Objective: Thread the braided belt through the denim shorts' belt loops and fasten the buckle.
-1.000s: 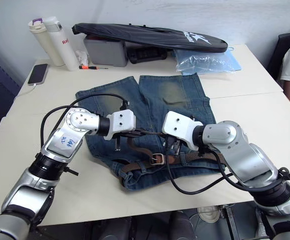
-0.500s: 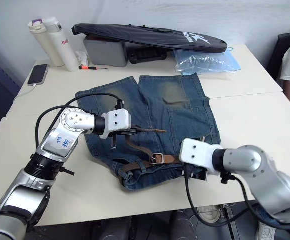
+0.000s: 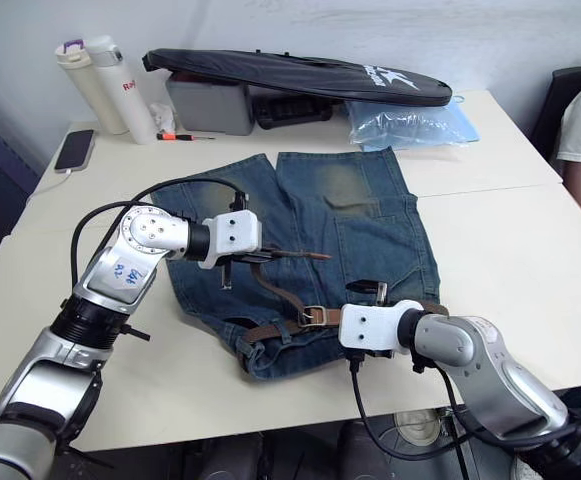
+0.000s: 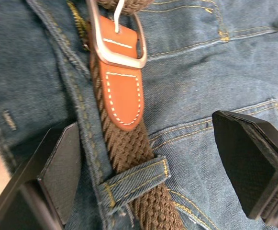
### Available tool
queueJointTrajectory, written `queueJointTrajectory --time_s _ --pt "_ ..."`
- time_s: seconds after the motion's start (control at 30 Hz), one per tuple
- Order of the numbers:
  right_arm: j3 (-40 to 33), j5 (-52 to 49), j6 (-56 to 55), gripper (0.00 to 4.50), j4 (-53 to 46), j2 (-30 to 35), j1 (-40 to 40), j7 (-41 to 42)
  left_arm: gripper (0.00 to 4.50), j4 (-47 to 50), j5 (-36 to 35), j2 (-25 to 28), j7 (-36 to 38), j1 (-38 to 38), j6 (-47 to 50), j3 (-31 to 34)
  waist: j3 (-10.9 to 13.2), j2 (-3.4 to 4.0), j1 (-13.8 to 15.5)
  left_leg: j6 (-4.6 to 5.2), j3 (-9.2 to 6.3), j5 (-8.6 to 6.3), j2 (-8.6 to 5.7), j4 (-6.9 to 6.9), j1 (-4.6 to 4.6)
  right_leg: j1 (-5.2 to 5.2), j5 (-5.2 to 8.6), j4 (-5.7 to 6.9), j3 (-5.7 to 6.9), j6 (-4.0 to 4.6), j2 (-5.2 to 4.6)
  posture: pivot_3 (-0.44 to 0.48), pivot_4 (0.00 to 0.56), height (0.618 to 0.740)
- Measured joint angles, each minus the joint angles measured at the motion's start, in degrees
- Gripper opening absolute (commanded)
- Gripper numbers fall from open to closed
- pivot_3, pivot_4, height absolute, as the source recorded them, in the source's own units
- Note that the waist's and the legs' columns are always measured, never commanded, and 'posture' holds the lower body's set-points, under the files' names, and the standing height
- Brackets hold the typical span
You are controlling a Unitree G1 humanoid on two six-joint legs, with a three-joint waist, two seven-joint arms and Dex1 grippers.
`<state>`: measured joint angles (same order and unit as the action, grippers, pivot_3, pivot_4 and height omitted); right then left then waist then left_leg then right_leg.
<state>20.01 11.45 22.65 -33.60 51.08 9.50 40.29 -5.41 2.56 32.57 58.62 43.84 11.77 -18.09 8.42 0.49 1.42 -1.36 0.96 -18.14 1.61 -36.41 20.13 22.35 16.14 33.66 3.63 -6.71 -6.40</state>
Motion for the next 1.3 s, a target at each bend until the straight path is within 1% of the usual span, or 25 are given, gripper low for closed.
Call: queueJointTrajectory --time_s 0.13,0.17,0.2,0.23,0.27,0.33,0.4,0.43,0.5,0.6,0.8,1.07,1.3 --pt "-0.5 1.0 -2.0 4.40 0.5 -2.5 -0.8 -1.5 0.00 0.0 0.0 0.2 0.9 0.1 0.1 0.0 0.0 0.00 0.0 0.00 0.00 0.00 0.00 0.00 0.01 0.00 0.00 0.00 0.00 0.00 0.00 0.000 0.150 0.740" --pt "-0.6 1.1 -2.6 3.90 0.5 -3.1 -1.0 -1.7 0.00 0.0 0.0 0.2 1.0 0.1 0.1 0.0 0.0 0.00 0.0 0.00 0.00 0.00 0.00 0.00 0.01 0.00 0.00 0.00 0.00 0.00 0.00 0.000 0.150 0.740" --pt "-0.6 1.1 -2.7 3.66 0.5 -3.2 -1.1 -1.8 0.00 0.0 0.0 0.2 1.0 0.1 0.1 0.0 0.0 0.00 0.0 0.00 0.00 0.00 0.00 0.00 0.01 0.00 0.00 0.00 0.00 0.00 0.00 0.000 0.150 0.740" --pt "-0.7 1.4 -3.1 3.06 0.5 -3.3 -1.4 -1.8 0.00 0.0 0.0 0.2 1.1 0.1 0.1 0.0 0.0 0.00 0.0 0.00 0.00 0.00 0.00 0.00 0.01 0.00 0.00 0.00 0.00 0.00 0.00 0.000 0.150 0.740" --pt "-0.7 1.4 -3.3 2.87 0.6 -3.4 -1.6 -1.8 0.00 0.0 0.0 0.2 1.1 0.1 0.1 0.0 0.0 0.00 0.0 0.00 0.00 0.00 0.00 0.00 0.01 0.00 0.00 0.00 0.00 0.00 0.00 0.000 0.150 0.740" --pt "-0.7 1.5 -4.3 1.83 0.9 -4.5 -2.5 -2.1 0.00 0.0 0.2 0.9 1.6 0.1 -0.1 0.0 0.0 -0.01 0.0 0.00 0.00 0.00 0.00 0.00 0.01 0.00 0.00 0.01 0.00 0.00 0.00 0.000 0.150 0.740" --pt "-0.8 1.5 -4.6 1.32 0.9 -5.0 -3.0 -2.3 0.00 0.0 0.3 1.4 1.9 0.1 -0.8 0.0 0.0 -0.01 0.0 0.00 0.00 0.00 0.00 0.00 0.00 0.01 0.00 0.02 0.00 0.00 0.00 0.000 0.150 0.740" --pt "-1.1 1.5 -4.8 0.62 0.9 -5.5 -3.6 -2.4 0.00 0.0 0.7 2.0 2.3 0.1 -1.8 -0.1 0.0 0.00 0.0 0.00 0.00 0.00 0.00 0.00 0.00 0.01 0.00 0.02 0.00 0.00 0.00 0.000 0.150 0.740" --pt "-2.3 1.4 -4.4 0.04 0.9 -7.0 -4.4 -3.0 0.00 -0.1 1.7 3.1 3.0 0.1 -4.6 -0.5 0.0 0.00 0.0 0.00 0.01 0.00 0.00 -0.01 0.01 0.01 0.00 0.03 -0.01 0.00 -0.01 0.000 0.150 0.740" --pt "-3.8 1.4 -2.5 0.04 0.9 -9.7 -4.9 -4.6 0.00 -1.7 2.3 3.8 3.8 0.1 -8.7 -0.9 0.0 -0.01 0.1 0.02 0.01 -0.01 0.00 -0.03 0.00 0.01 0.00 0.05 -0.01 0.00 -0.01 0.000 0.150 0.740" --pt "-4.7 2.5 0.2 0.04 0.9 -12.9 -4.9 -6.5 0.00 -4.0 2.4 4.0 6.1 0.3 -11.6 -1.1 0.0 0.00 0.1 0.12 0.00 -0.06 -0.01 -0.04 0.01 0.01 0.00 0.06 0.00 0.01 -0.01 0.000 0.150 0.740" --pt "-4.4 4.3 1.0 0.04 0.8 -13.7 -4.8 -6.8 0.00 -4.4 2.8 3.9 7.7 0.5 -12.4 -1.5 0.0 0.00 0.0 0.14 0.00 -0.08 0.00 -0.04 0.01 0.01 0.00 0.08 0.00 0.00 -0.01 0.000 0.150 0.740" --pt "-4.1 5.7 1.0 0.04 0.8 -13.7 -4.0 -6.1 0.00 -4.4 3.3 2.1 8.0 1.0 -13.2 -2.7 0.0 0.00 0.0 0.15 0.00 -0.08 0.00 -0.04 0.01 0.01 0.00 0.09 0.00 0.00 -0.01 0.000 0.150 0.740"
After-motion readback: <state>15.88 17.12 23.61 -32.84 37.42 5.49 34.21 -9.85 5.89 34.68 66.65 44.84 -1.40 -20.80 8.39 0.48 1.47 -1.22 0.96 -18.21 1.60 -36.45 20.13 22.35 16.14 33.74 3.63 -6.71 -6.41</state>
